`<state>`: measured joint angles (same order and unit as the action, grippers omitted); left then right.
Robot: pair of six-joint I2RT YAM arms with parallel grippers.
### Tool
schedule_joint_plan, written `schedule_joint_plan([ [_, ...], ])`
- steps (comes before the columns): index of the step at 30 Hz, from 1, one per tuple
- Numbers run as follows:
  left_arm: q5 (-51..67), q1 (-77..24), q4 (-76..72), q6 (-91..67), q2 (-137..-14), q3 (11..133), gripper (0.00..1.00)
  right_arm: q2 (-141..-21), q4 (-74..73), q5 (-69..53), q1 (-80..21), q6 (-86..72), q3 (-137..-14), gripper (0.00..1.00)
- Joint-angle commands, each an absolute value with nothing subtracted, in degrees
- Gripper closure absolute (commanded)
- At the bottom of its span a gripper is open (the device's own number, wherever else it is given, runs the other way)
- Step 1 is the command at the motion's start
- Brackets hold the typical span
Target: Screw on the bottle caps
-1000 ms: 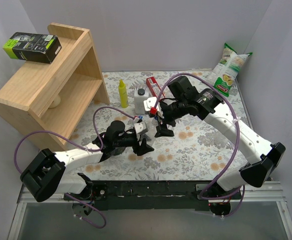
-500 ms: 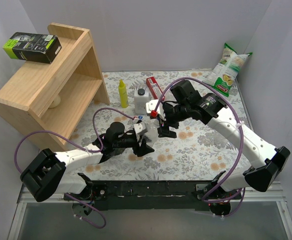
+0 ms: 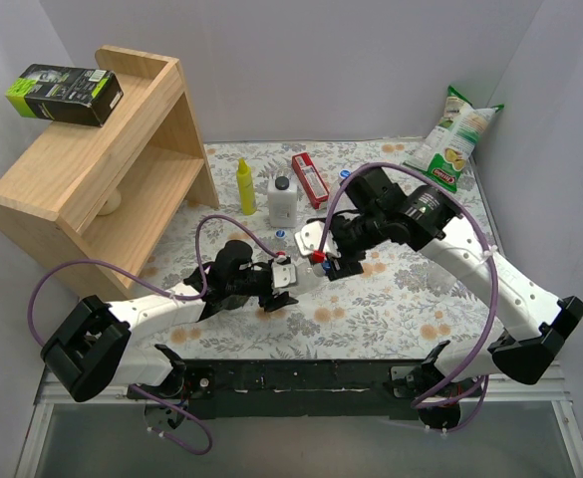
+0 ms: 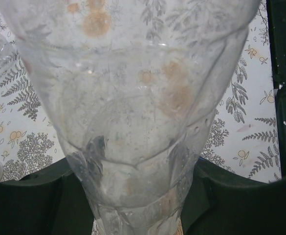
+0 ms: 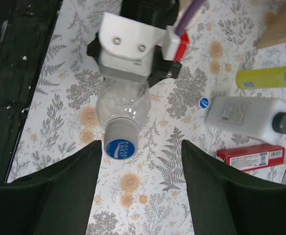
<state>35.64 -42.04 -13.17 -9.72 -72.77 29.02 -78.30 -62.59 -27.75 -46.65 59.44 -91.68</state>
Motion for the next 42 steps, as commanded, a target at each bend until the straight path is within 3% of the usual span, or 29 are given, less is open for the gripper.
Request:
schedule_joint_plan([
  [1,37.0,-41.8,-11.9,-6.6,-72.2,31.0,1.00,-76.9,-68.9,-28.0,-49.7,69.8,-90.0,0.28],
  [24,35.7,-41.8,-15.0,-11.4,-71.9,30.3,1.00,-72.6,-60.3,-19.2,-50.9,63.5,-79.8,0.49],
  [29,33.9,-41.9,-16.3,-11.1,-72.2,30.3,1.00,-74.6,-61.6,-21.5,-49.3,60.0,-79.3,0.70],
  [36,17.8,-43.2,-25.3,-17.3,-73.3,31.1,1.00,-85.7,-66.2,-33.2,-43.7,41.2,-89.8,0.87],
  [37,15.5,-43.2,-26.4,-18.0,-73.3,31.5,1.00,-86.3,-64.1,-33.7,-42.7,33.7,-90.0,0.98],
  [41,7.0,-43.7,-29.4,-17.7,-74.3,32.3,1.00,-90.2,-61.4,-44.1,-36.8,14.1,-87.0,0.99],
  [42,6.3,-43.8,-29.7,-16.6,-74.9,32.3,1.00,-90.9,-60.8,-52.0,-34.8,10.8,-85.4,0.99],
])
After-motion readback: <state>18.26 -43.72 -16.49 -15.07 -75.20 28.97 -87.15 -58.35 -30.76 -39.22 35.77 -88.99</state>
